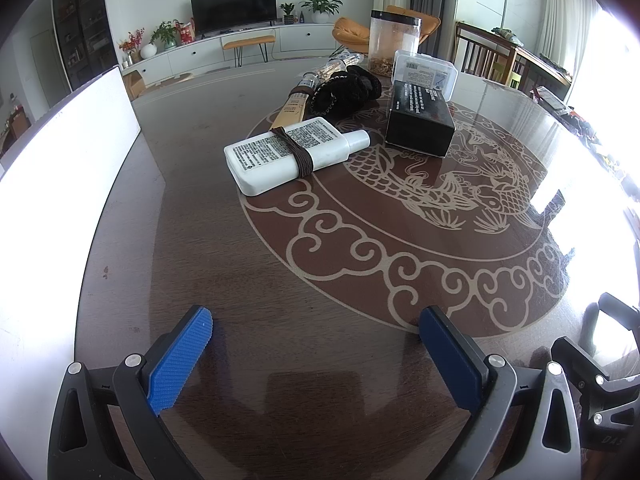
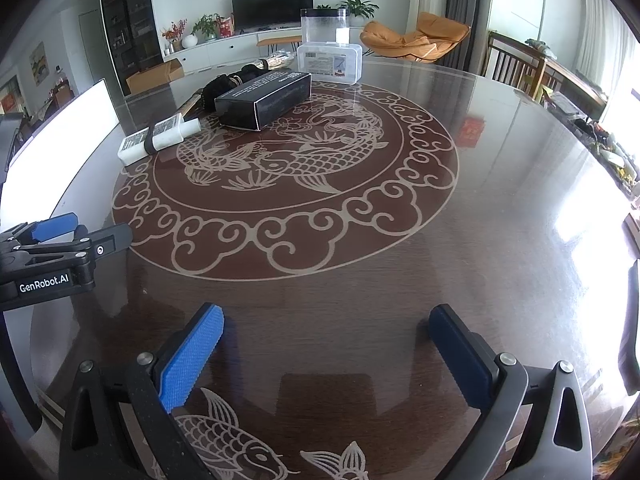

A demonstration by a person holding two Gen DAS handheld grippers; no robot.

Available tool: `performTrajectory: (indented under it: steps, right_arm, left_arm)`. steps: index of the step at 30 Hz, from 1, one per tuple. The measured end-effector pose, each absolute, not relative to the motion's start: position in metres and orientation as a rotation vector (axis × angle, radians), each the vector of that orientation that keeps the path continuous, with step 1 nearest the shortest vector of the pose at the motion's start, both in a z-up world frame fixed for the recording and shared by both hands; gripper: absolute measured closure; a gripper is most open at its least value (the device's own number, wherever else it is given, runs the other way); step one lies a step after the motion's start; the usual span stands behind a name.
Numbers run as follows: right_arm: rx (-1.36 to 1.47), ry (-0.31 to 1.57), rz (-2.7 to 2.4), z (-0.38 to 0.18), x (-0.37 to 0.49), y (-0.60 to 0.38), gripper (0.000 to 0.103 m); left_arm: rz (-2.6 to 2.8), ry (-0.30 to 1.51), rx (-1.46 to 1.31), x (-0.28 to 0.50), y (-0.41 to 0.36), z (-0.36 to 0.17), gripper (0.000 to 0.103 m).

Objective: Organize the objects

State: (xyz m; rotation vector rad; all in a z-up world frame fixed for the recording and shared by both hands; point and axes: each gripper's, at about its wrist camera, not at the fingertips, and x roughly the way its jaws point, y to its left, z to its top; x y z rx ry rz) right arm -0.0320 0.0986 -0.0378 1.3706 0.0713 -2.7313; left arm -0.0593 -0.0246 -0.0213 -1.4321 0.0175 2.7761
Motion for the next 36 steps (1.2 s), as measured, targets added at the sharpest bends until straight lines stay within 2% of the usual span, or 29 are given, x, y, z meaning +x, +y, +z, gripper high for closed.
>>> performTrajectory:
  steps: [16, 22, 29, 32, 36]
  right_arm:
    - [1.379, 0.079, -2.734, -0.038, -0.03, 0.1, 0.0]
    - [1.377, 0.081, -2.737, -0.039, -0.03, 0.1, 0.0]
    - [1.379, 0.084, -2.739, -0.039, -0.03, 0.1, 0.0]
    - [1.468, 0.096, -2.667, -0.037, -0.042, 0.099, 0.0]
    - [1.42, -0.069, -2.664, -0.008, -0.086, 0.094, 0.0]
  left_arm:
    - [2.773, 0.02, -1.433, -0.059, -0.025, -0.021, 0.0]
    - [2.68, 0.092, -1.421, -0.037, -0.031, -0.019, 0.0]
    - [2.68, 0.097, -1.406, -0.031, -0.033, -0.019, 0.0]
    - [2.681, 0.092, -1.402, -0.028, -0.034, -0.019, 0.0]
    - [2.685, 0.091, -1.399, -0.028, -0.034, -0.018, 0.0]
